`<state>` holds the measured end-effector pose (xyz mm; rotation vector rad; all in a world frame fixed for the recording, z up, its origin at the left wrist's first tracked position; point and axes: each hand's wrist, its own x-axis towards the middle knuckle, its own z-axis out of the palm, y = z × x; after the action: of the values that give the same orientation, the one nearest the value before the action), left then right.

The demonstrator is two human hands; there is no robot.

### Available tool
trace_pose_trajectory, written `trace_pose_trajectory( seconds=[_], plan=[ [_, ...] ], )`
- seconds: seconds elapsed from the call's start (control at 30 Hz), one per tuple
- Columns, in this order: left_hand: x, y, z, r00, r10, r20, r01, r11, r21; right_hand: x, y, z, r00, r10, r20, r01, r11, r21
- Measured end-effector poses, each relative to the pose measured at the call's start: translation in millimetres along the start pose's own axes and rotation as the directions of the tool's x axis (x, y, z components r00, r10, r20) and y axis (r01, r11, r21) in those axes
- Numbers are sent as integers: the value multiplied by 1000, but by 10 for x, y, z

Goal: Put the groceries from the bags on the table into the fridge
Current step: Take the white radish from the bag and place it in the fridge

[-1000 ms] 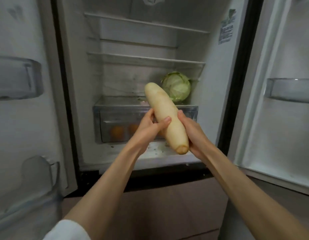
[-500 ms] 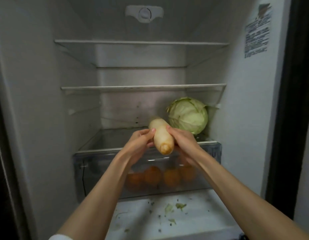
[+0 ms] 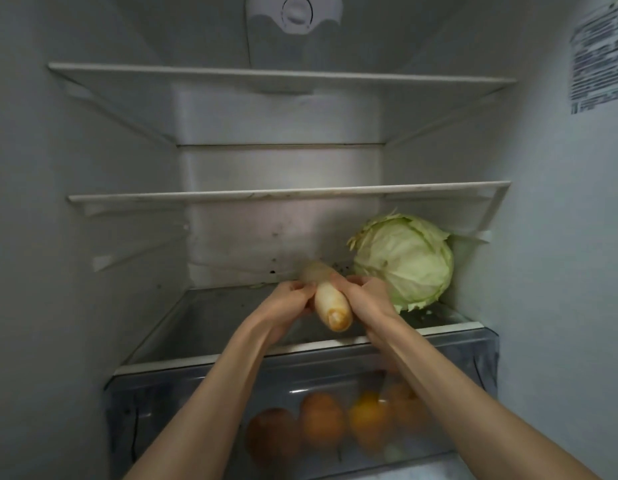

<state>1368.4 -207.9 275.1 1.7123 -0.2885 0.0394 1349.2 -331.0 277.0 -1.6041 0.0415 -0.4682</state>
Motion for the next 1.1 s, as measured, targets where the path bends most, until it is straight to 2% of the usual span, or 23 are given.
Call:
trace_pose_trajectory(
  seconds=[0.13,0.27,0.47,0.63,0.7,0.8,0.93,1.0,1.1],
  plan=[
    [137,-36,-21,1000,-15,-3,15,997,78,41,-12,55,996,-73,-42,65,984,-166],
    [188,-28,-39,993,63,-97,-43,980,196,15,-8,82,983,-179,36,179,912,-370],
    [80,-36,-66,983,164,-82,-126,928,351,-62,-3,42,974,-181,134,224,853,-472],
    [-168,46,-66,978,205,-43,-178,923,342,-191,-39,-124,953,-167,255,281,803,-525],
    [-301,82,-51,973,229,24,-215,863,458,-312,-63,-208,942,-170,288,309,771,-557],
    [-536,137,-13,966,245,86,-239,706,666,-567,-95,-380,916,-217,337,394,641,-658],
    [-1119,112,123,928,373,16,-203,466,861,-995,-44,-681,857,-285,429,515,465,-720],
    [-1516,29,192,933,357,-42,-124,430,895,-1228,18,-810,820,-298,488,571,395,-719],
    [-2115,-144,324,944,311,-106,-6,338,941,-1615,150,-967,790,-274,548,613,374,-696]
  ],
)
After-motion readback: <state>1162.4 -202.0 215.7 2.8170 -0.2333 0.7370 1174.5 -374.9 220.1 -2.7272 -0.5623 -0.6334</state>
